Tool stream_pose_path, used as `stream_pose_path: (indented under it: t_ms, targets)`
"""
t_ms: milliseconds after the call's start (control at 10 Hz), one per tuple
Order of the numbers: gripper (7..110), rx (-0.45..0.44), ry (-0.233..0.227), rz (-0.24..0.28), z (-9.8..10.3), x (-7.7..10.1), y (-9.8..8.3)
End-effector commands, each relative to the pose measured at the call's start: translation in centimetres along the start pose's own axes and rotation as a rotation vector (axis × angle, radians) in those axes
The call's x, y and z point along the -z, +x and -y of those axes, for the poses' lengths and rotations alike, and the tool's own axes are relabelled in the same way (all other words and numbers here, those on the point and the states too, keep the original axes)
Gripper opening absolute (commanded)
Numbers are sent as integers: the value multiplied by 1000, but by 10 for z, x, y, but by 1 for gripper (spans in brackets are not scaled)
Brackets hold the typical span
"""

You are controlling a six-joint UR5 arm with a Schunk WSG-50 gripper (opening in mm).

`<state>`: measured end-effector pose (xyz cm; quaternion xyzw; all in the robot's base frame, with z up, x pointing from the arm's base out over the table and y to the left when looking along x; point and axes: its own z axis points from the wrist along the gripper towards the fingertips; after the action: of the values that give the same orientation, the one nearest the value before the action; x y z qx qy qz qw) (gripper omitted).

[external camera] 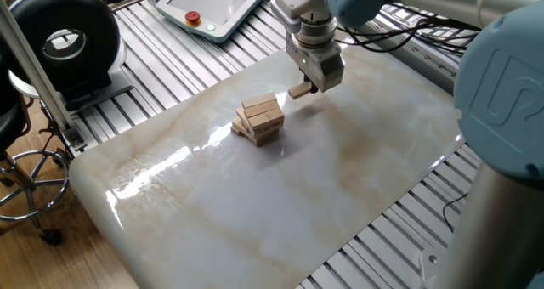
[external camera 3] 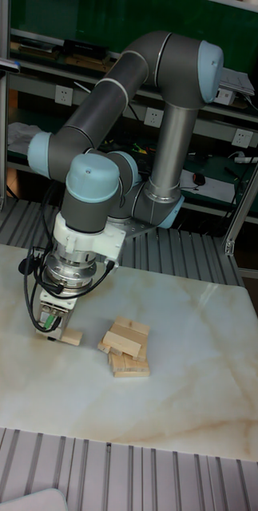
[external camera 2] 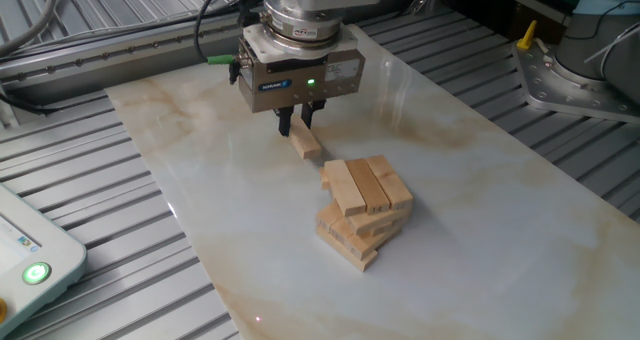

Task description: Play Jenga

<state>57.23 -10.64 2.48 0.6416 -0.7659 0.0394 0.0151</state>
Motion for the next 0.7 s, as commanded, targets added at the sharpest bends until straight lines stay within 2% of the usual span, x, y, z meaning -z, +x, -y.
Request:
stream_pose_path:
  t_ms: [0,600]
  targets:
    - [7,-23,19,52,6,-2,-10]
    - [7,13,70,114,21,-17,-19]
